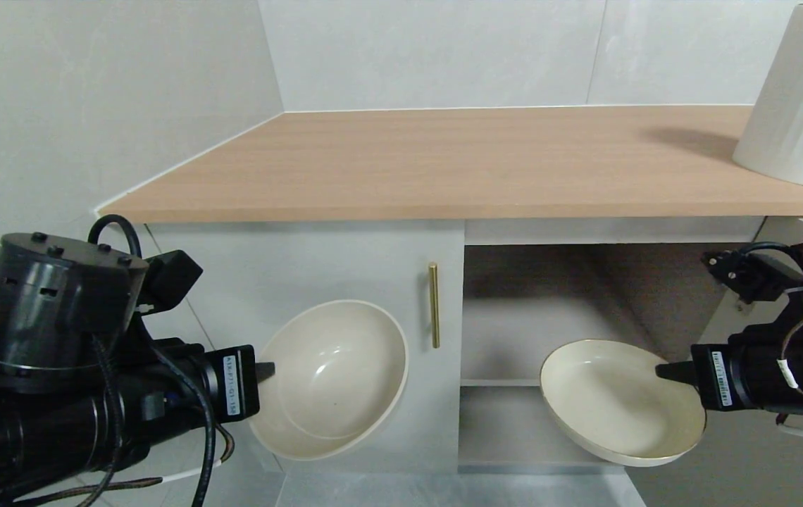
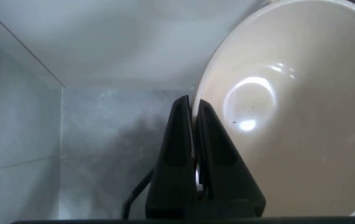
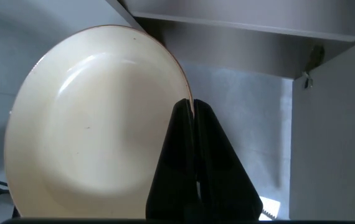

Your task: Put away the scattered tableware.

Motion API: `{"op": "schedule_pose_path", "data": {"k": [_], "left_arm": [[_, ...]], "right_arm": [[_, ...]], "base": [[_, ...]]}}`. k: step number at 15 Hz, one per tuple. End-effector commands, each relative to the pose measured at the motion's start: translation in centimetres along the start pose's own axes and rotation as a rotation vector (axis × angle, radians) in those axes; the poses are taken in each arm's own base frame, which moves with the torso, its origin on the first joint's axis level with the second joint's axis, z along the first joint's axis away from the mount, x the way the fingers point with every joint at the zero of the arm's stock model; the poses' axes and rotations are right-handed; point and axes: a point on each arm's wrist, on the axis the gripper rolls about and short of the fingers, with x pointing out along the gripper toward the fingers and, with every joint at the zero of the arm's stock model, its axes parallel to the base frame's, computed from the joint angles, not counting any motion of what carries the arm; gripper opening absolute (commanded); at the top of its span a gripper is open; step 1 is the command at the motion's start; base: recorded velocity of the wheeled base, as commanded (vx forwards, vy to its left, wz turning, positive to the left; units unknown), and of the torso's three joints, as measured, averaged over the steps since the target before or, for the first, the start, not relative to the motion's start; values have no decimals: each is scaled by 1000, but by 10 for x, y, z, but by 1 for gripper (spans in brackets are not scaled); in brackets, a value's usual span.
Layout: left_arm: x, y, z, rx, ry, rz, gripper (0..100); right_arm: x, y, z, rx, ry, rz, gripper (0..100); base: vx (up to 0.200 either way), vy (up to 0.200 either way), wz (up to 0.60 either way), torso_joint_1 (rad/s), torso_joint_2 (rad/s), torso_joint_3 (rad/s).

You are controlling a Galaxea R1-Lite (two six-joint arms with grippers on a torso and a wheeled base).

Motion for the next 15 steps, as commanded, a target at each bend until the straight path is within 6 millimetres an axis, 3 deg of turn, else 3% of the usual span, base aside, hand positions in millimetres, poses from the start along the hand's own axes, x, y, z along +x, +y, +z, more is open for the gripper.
{"op": "schedule_pose_path", "data": {"k": [1, 4, 6, 11, 15], "left_arm": [[0, 0, 0, 0, 1, 2, 0], [1, 0, 0, 1, 3, 2, 0], [1, 1, -1, 1, 5, 4, 0], [2, 2, -4, 32, 16, 10, 0], [3, 2, -4, 32, 18, 9, 0]], "right_arm": [[1, 0, 0, 0, 4, -1, 0], [10, 0, -1, 0, 31, -10, 0], [28, -1, -4, 0, 90, -28, 0], [116, -15, -22, 17, 243, -169, 0], [179, -25, -36, 123, 176, -211, 0]], "base": [[0, 0, 0, 0, 0, 0], [0, 0, 0, 0, 0, 0], [0, 0, 0, 0, 0, 0], [0, 0, 0, 0, 0, 0], [0, 0, 0, 0, 0, 0]]}}
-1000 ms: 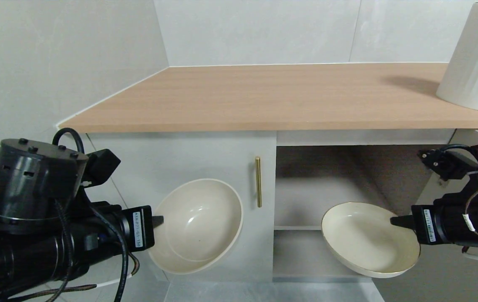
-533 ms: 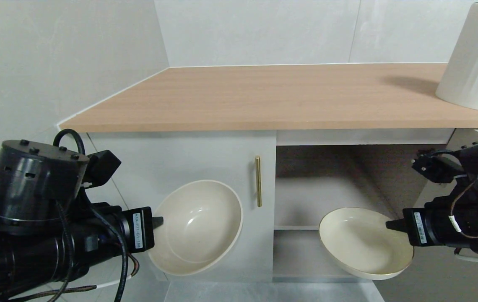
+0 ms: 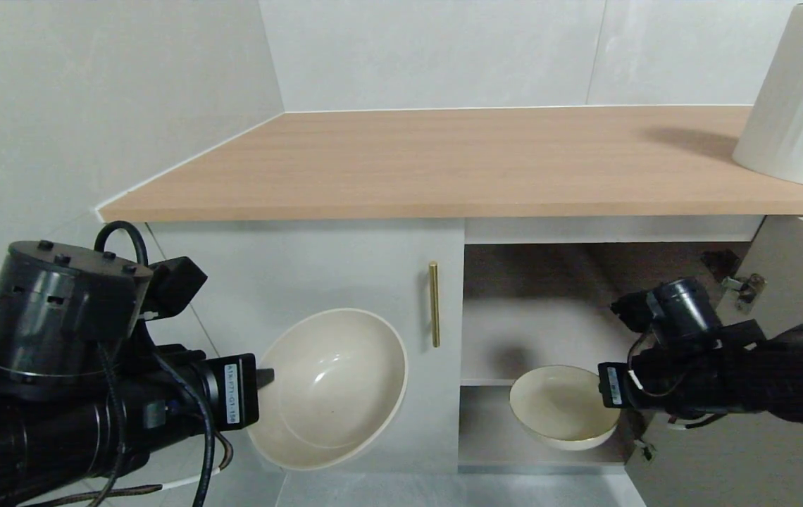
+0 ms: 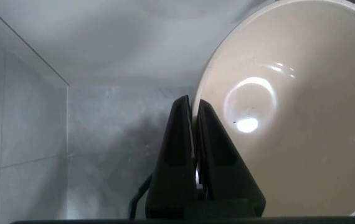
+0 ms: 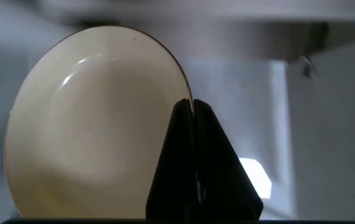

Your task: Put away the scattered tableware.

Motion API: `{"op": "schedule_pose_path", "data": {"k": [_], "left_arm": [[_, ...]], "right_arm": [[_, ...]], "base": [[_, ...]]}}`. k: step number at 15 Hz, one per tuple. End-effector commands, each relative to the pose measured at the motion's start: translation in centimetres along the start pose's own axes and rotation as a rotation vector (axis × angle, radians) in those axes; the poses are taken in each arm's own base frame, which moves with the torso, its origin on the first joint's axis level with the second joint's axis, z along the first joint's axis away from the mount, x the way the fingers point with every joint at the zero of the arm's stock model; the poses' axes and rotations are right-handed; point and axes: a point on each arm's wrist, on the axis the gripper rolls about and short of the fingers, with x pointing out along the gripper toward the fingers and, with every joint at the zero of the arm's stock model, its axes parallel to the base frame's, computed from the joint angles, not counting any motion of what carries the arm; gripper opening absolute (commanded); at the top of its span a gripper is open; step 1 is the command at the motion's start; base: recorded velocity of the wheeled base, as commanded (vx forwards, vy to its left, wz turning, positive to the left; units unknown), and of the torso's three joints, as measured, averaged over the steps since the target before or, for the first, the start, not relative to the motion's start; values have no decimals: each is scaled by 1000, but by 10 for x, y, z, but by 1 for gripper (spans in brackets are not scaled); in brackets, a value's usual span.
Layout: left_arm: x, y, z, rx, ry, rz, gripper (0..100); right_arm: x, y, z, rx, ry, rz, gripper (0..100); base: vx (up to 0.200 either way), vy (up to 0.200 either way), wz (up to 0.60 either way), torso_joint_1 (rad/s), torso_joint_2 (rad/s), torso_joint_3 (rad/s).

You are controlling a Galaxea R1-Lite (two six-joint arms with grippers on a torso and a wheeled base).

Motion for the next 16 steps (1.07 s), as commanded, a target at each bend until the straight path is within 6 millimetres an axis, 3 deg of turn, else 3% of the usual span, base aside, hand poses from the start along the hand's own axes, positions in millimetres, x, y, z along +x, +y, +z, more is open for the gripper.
{"op": "schedule_pose_path", "data": {"k": [1, 5, 12, 16], "left_arm": [[2, 0, -1, 2, 6, 4, 0], [2, 0, 0, 2, 3, 3, 0], [8, -1, -2, 8, 24, 15, 0], [9, -1, -3, 9, 28, 17, 0]], "right_arm": [[57, -4, -16, 87, 19, -67, 0], [106, -6, -13, 141, -172, -142, 0], [143, -25, 11, 228, -261, -250, 0], [151, -31, 22, 276, -309, -284, 0]], "base": [[0, 0, 0, 0, 0, 0], [0, 0, 0, 0, 0, 0], [0, 0, 0, 0, 0, 0], [0, 0, 0, 0, 0, 0]]}}
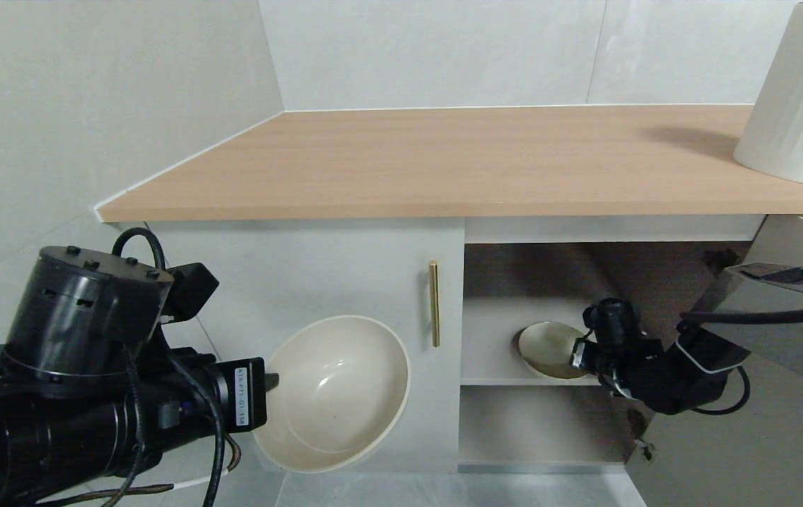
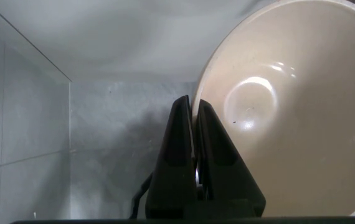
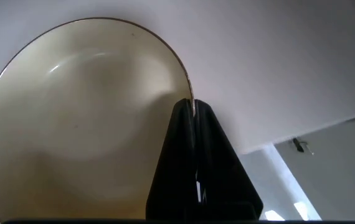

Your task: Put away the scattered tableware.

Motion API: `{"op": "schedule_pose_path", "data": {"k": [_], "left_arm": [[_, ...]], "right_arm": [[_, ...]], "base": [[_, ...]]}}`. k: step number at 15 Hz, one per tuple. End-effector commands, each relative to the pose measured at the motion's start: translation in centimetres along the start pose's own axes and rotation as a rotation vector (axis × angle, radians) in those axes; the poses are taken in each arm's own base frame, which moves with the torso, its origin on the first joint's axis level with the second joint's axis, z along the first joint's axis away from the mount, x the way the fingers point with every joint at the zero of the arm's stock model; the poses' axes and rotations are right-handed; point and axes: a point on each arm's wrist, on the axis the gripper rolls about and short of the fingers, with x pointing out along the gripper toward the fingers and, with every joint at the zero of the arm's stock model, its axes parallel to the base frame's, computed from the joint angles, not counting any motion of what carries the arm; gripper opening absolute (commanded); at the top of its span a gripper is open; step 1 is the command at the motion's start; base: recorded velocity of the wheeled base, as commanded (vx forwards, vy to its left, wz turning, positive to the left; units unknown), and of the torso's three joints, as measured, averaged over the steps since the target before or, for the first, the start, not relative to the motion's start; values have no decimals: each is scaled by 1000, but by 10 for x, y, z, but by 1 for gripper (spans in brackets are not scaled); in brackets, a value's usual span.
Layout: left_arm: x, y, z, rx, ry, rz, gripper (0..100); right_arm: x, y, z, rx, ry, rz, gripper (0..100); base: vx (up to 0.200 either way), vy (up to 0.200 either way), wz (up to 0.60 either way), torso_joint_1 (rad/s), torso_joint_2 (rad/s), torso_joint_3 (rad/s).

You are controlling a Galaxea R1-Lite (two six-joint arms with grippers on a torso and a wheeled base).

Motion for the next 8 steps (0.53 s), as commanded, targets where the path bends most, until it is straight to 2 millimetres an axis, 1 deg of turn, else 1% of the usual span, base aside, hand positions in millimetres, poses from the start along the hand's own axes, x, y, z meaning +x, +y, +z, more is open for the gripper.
{"op": "schedule_pose_path", "data": {"k": [1, 4, 7, 8], "left_arm": [[1, 0, 0, 1, 4, 2, 0], [1, 0, 0, 1, 4, 2, 0], [1, 0, -1, 2, 5, 2, 0], [1, 0, 0, 2, 4, 1, 0]], "right_arm": [[7, 2, 2, 26, -18, -13, 0], [11, 4, 4, 42, -44, -33, 0], [11, 6, 5, 51, -50, -28, 0], [11, 6, 5, 52, -50, -28, 100]], "base": [[0, 0, 0, 0, 0, 0], [0, 0, 0, 0, 0, 0], [0, 0, 0, 0, 0, 0], [0, 0, 0, 0, 0, 0]]}}
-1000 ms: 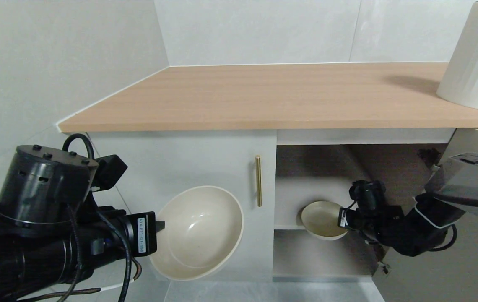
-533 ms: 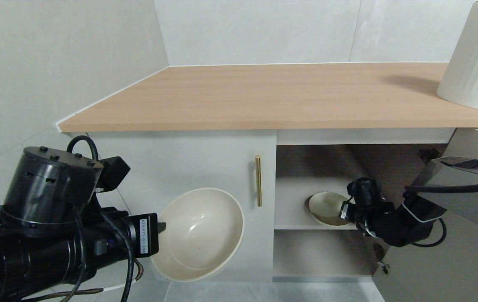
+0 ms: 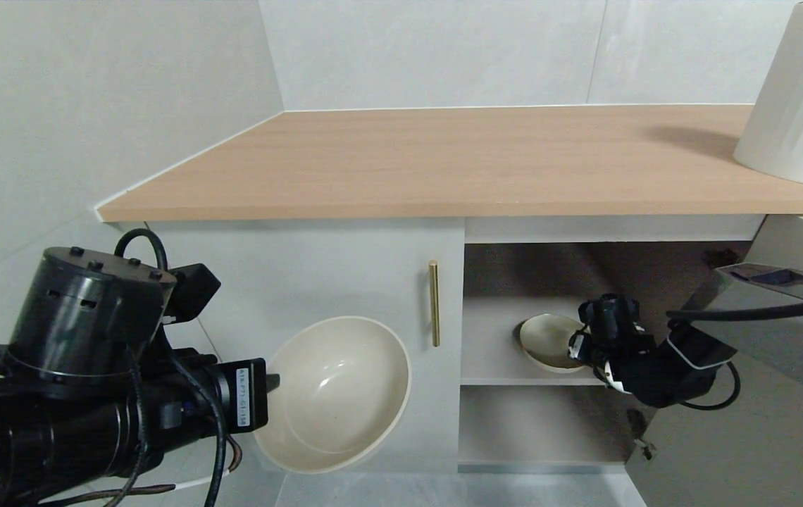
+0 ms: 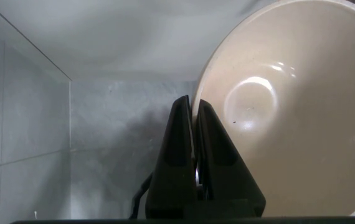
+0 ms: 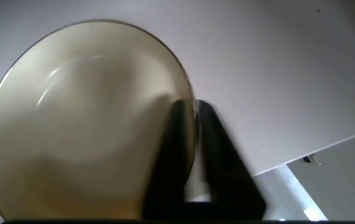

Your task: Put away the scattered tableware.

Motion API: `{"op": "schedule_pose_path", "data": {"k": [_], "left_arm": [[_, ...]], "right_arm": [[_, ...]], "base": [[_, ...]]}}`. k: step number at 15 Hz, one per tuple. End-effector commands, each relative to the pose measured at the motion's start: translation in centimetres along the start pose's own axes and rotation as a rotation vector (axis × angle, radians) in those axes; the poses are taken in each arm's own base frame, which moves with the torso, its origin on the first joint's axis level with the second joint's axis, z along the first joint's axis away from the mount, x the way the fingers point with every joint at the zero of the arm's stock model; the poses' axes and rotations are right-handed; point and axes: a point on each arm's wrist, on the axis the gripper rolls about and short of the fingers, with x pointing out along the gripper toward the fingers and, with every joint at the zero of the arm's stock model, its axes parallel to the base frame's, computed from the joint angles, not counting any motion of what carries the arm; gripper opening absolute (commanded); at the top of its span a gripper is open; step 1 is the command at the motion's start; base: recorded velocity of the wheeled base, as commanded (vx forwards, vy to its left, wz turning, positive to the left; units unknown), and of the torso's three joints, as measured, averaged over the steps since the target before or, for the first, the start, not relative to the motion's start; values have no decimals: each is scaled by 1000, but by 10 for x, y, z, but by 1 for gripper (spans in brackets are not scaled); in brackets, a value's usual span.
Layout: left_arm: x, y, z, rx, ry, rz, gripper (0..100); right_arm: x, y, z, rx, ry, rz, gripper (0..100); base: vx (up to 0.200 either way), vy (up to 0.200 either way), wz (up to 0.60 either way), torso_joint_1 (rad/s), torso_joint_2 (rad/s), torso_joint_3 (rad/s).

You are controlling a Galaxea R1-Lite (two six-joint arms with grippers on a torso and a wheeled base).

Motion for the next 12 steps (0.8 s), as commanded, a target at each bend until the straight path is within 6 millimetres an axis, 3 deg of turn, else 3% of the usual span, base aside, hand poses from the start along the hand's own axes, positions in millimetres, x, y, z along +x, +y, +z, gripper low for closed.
{"op": "schedule_pose_path", "data": {"k": [1, 4, 7, 9, 11, 12], "left_arm": [[1, 0, 0, 0, 1, 2, 0], [4, 0, -1, 4, 10, 7, 0], [12, -1, -3, 25, 34, 20, 0], [25, -10, -17, 123, 108, 16, 0], [37, -23, -37, 253, 187, 4, 0], [39, -25, -40, 272, 197, 6, 0]], "right_arm": [[0, 1, 0, 3, -2, 3, 100], [-2, 4, 8, 33, -36, 23, 100], [-27, 6, 25, 41, -59, 52, 100], [-79, 19, 41, 16, -60, 157, 100], [-136, 24, 43, -74, 20, 309, 100], [-148, 24, 43, -91, 41, 352, 100]], "base": [[0, 0, 0, 0, 0, 0], [0, 0, 0, 0, 0, 0], [0, 0, 0, 0, 0, 0], [0, 0, 0, 0, 0, 0], [0, 0, 0, 0, 0, 0], [0, 0, 0, 0, 0, 0]]}}
